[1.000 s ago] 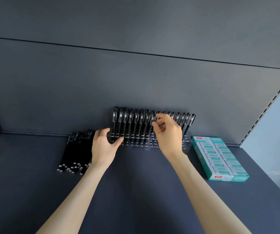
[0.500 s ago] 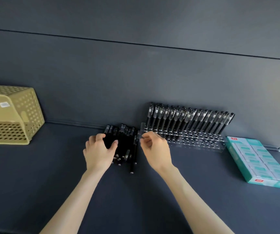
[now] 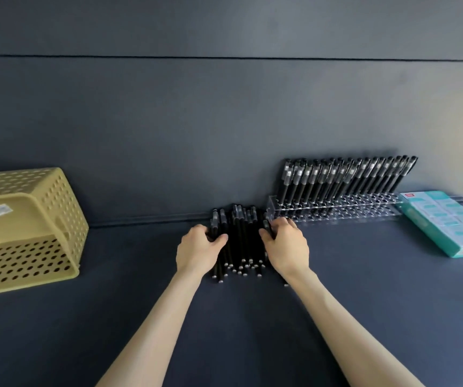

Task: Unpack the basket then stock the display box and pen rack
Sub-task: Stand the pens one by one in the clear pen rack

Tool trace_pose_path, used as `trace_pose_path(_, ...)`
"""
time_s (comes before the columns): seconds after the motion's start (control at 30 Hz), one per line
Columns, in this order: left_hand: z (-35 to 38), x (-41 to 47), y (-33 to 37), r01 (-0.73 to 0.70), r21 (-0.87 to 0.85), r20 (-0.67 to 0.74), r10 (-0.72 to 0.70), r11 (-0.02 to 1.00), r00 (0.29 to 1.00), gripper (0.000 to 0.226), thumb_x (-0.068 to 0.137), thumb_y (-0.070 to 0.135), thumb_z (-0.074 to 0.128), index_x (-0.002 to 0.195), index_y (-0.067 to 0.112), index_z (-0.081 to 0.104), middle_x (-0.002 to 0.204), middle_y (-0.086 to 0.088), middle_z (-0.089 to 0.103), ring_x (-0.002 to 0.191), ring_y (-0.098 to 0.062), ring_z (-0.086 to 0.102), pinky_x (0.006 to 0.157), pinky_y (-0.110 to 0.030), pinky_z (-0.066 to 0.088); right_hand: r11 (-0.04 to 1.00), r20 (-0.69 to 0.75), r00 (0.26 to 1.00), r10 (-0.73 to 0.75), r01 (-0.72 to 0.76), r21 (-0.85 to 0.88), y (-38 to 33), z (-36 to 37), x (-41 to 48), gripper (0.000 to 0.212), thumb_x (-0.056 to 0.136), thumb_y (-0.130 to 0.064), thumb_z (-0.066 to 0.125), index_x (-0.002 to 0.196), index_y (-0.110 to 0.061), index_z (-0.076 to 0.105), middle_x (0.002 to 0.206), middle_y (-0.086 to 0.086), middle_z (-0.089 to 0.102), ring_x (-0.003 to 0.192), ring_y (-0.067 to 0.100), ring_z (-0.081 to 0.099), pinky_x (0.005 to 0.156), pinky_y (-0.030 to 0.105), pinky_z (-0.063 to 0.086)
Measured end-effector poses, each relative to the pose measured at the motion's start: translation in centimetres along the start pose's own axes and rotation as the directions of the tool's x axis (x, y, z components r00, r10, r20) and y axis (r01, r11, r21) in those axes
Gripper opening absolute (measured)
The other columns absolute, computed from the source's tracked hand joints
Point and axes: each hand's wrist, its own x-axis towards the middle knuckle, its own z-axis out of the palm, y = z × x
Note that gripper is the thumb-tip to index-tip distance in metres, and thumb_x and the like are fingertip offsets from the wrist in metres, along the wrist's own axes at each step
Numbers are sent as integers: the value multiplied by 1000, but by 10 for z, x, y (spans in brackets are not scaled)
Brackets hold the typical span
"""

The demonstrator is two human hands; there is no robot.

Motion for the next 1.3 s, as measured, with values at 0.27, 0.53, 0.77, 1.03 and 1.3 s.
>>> trace_pose_path(0.27, 2, 2, -8, -47, -40, -41, 46, 998, 998, 25, 90, 38, 58, 93, 14, 58, 81, 2, 63, 80, -22, 59, 66, -30, 42, 987, -94, 995, 28, -13, 162, 1, 5, -5, 21, 89, -34, 61, 92, -14, 57, 90, 1, 61, 81, 21, 57, 66, 28, 39)
trace_pose_path(0.53, 1, -4, -12, -140, -346, -110, 108, 928, 988, 26, 100, 30, 39, 81, 13, 44, 57, 1, 45, 50, -16, 43, 55, -34, 38, 917, -134, 990, 43, 14, 399, 4, -1, -3, 11, 88, -29, 63, 82, -19, 63, 75, -4, 61, 71, 10, 56, 65, 17, 41)
trace_pose_path(0.77, 2, -30, 30, -120, -712, 84, 254, 692, 964, 22, 100, 33, 42, 94, 13, 45, 65, -7, 31, 45, -14, 23, 37, -24, 19, 665, 31, 999, -12, -15, 747, 1, -42, 5, 20, 97, -16, 49, 84, -11, 64, 62, -3, 66, 53, 6, 54, 54, 19, 47)
trace_pose_path(1.03, 61, -65, 88, -11, -666, 279, 263, 746, 924, 23, 82, 25, 72, 85, 5, 63, 44, 14, 34, 37, -7, 29, 35, -18, 22, 404, 125, 981, -149, -55, 913, 47, -111, 13, 15, 100, -13, 41, 95, -7, 54, 89, 11, 73, 84, 24, 69, 69, 27, 55)
trace_pose_path(1.3, 140, -97, 152, -159, -608, 44, 233, 778, 972, 18, 75, 20, 79, 67, 13, 65, 46, 12, 56, 41, -1, 48, 40, -10, 33, 562, 46, 974, -224, 90, 822, 122, -170, 36, 6, 92, -15, 57, 88, -12, 59, 91, 9, 66, 78, 11, 65, 66, 21, 54)
